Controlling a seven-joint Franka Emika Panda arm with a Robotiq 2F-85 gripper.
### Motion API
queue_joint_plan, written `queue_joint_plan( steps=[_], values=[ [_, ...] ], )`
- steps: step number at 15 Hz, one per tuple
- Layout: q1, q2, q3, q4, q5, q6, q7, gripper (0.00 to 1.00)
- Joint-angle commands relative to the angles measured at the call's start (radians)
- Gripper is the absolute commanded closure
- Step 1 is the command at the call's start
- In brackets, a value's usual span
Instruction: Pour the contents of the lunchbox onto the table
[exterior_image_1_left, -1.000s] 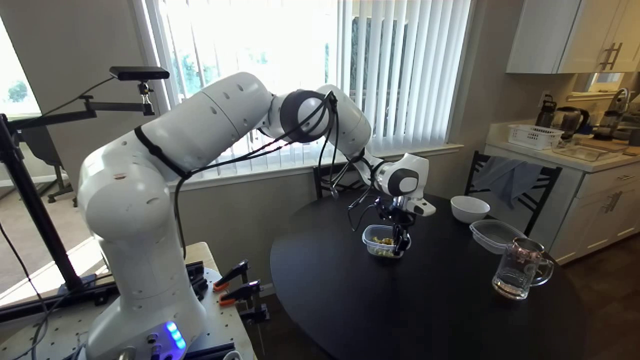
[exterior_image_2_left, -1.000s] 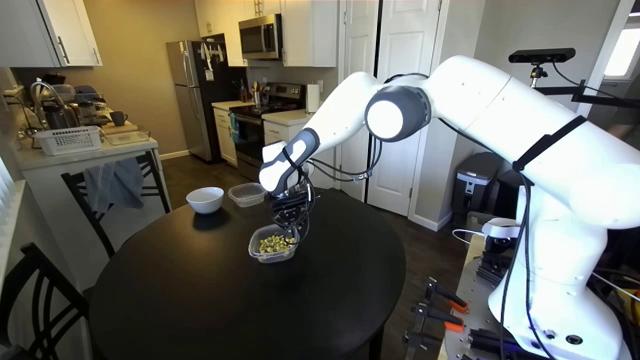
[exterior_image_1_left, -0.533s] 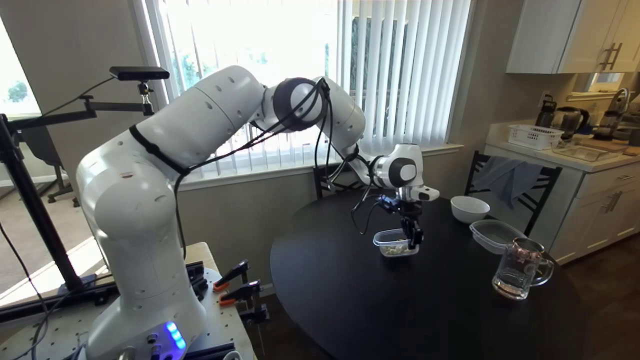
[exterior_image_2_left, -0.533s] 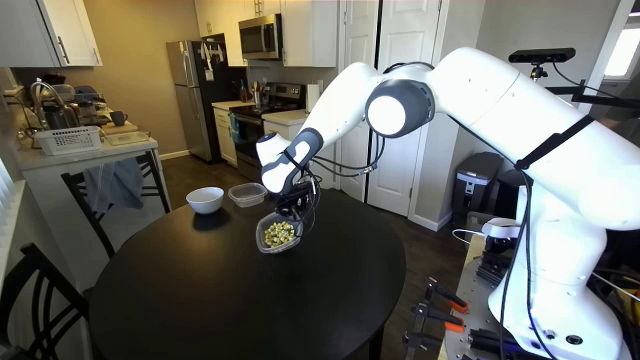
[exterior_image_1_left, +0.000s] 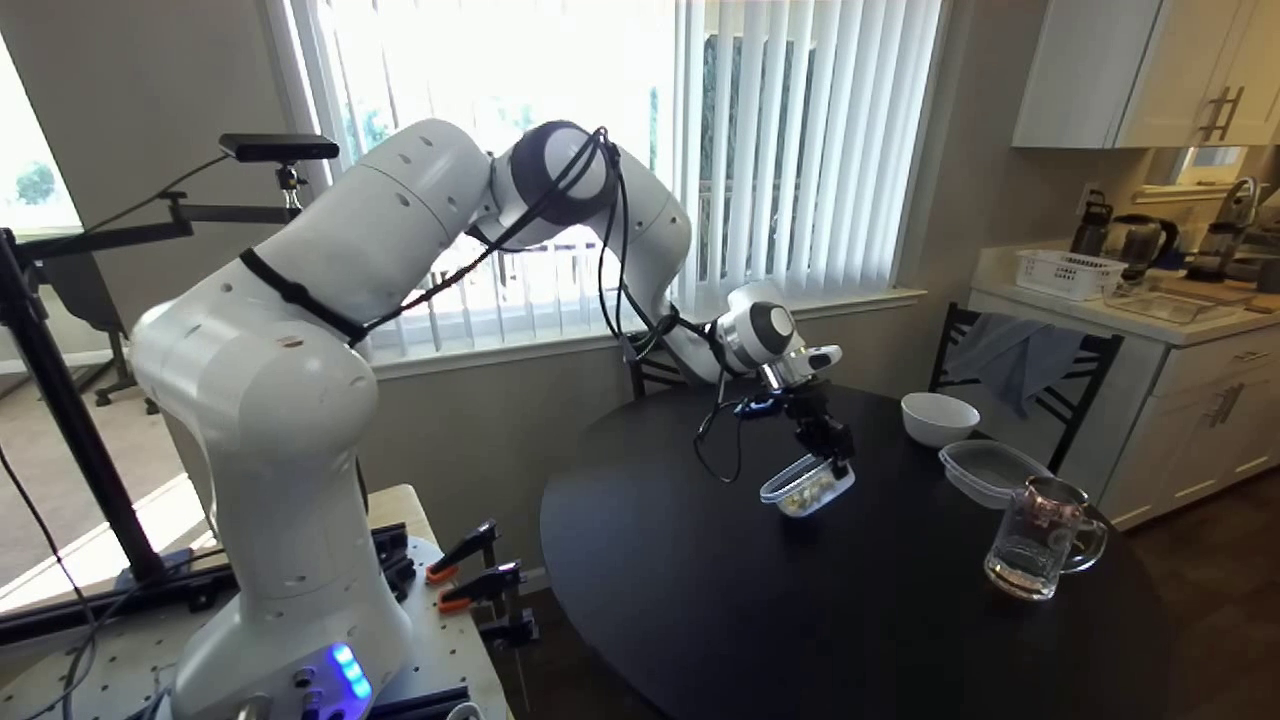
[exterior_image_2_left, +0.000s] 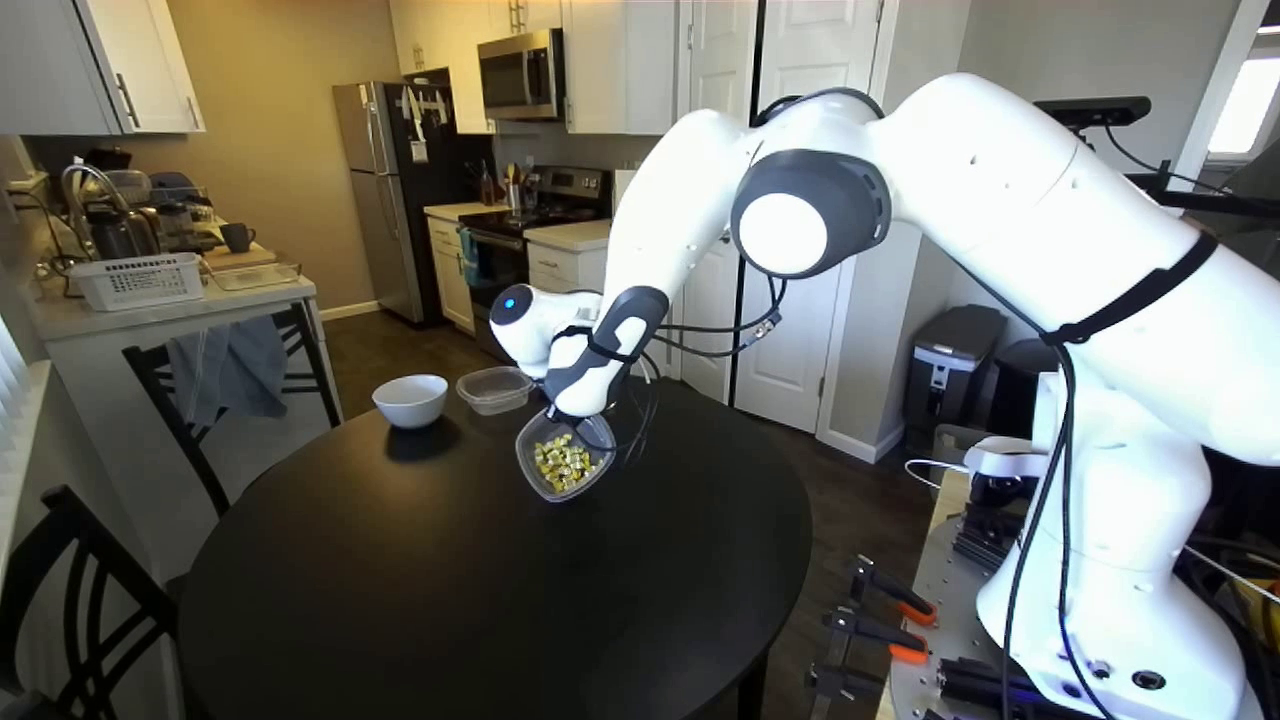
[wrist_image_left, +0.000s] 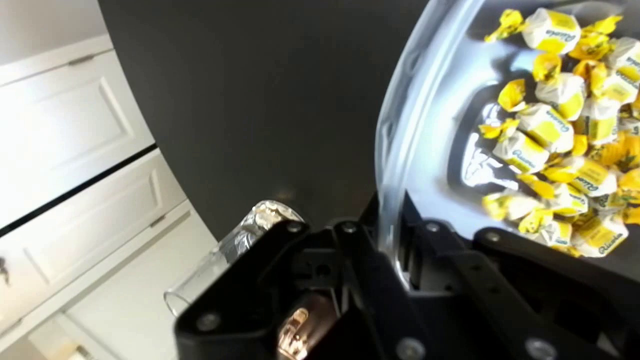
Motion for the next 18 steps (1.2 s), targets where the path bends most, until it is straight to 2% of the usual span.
queue_joint_plan(
  steps=[1,7,8,10,13,17,18],
  values=[
    [0.136,-0.031,-0.107,-0.107,-0.201,0.079,0.136,0.99],
    [0.277,-0.026,-0.178,-0.122,-0.676,0.065,0.446,0.99],
    [0.333,0.004,-0.242,-0.122,-0.704,0.092,0.481,0.99],
    [0.364,0.038,-0.283,-0.091,-0.824,0.082,0.572,0.99],
    [0.389,0.103,-0.346,-0.021,-0.967,0.064,0.713,0.99],
    [0.398,0.183,-0.409,0.033,-1.106,0.003,0.980,0.99],
    [0.316,0.124,-0.282,0.042,-1.247,-0.116,1.046,0.99]
  ],
)
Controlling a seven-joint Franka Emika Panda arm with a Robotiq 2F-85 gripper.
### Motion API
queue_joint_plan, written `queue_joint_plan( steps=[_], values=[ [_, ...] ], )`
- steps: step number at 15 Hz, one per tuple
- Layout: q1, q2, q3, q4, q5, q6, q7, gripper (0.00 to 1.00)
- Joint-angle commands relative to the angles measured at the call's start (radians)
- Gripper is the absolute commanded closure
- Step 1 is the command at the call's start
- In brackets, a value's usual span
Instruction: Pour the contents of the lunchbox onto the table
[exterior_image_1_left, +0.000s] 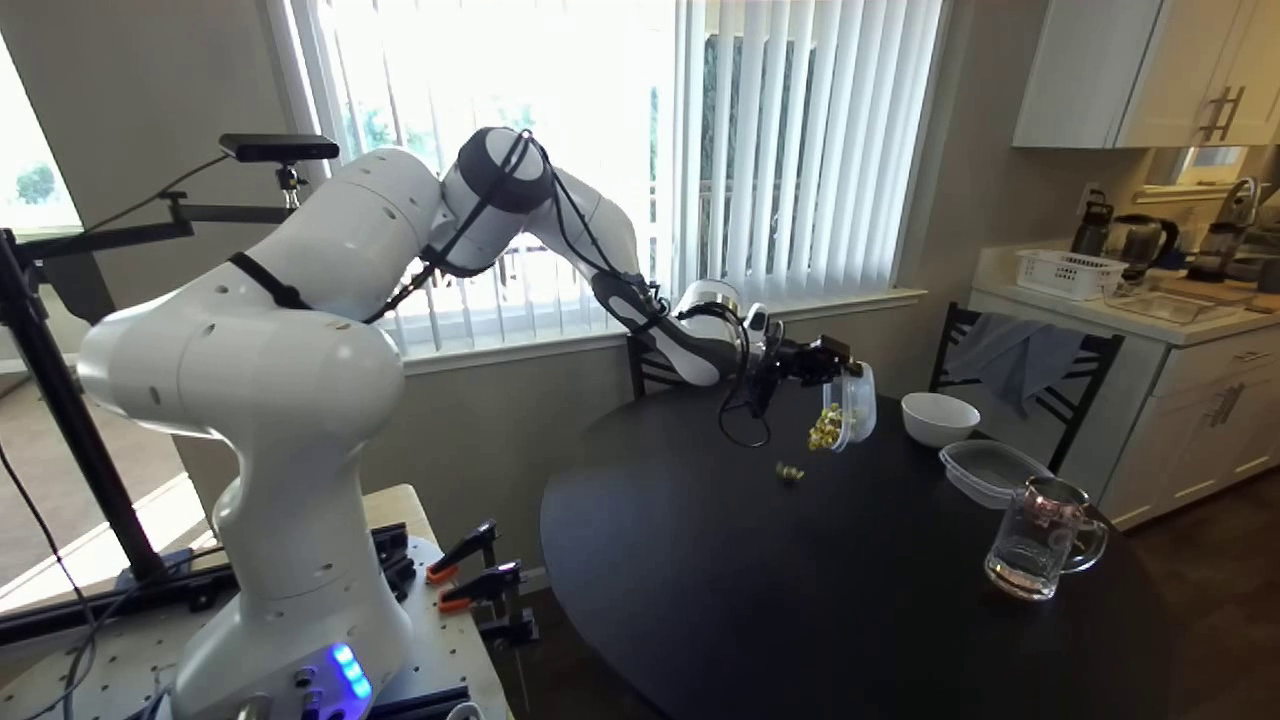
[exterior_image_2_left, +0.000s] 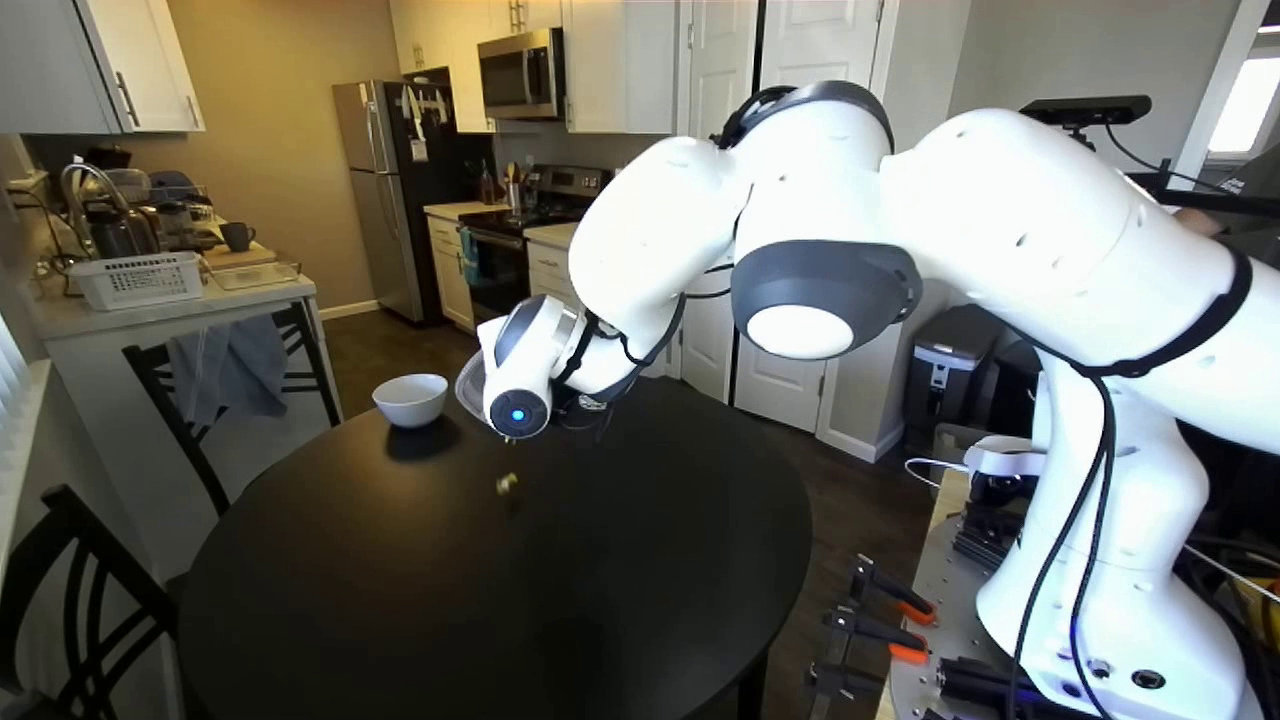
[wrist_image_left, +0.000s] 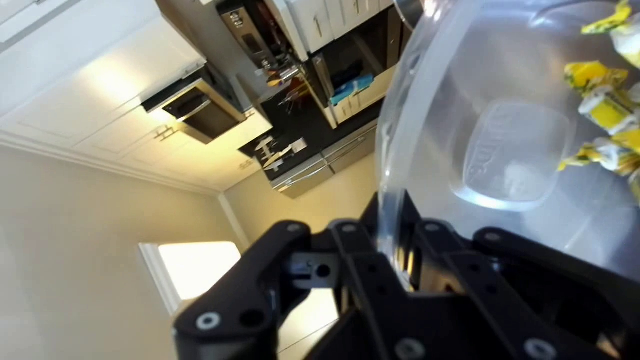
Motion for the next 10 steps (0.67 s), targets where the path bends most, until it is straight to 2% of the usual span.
queue_joint_plan(
  steps=[1,2,5,6,7,10],
  values=[
    [-0.076,-0.002,0.105,0.036,-0.254,-0.215,0.243,0.99],
    [-0.011,0.075,0.004,0.037,-0.202,-0.208,0.311,0.99],
    [-0.023,0.102,0.021,0.035,-0.210,-0.344,0.430,0.99],
    [-0.120,0.025,0.178,0.033,-0.321,-0.478,0.434,0.99],
    [-0.137,0.022,0.210,0.028,-0.341,-0.535,0.442,0.99],
    [-0.254,-0.005,0.385,0.032,-0.446,-0.722,0.450,0.99]
  ],
)
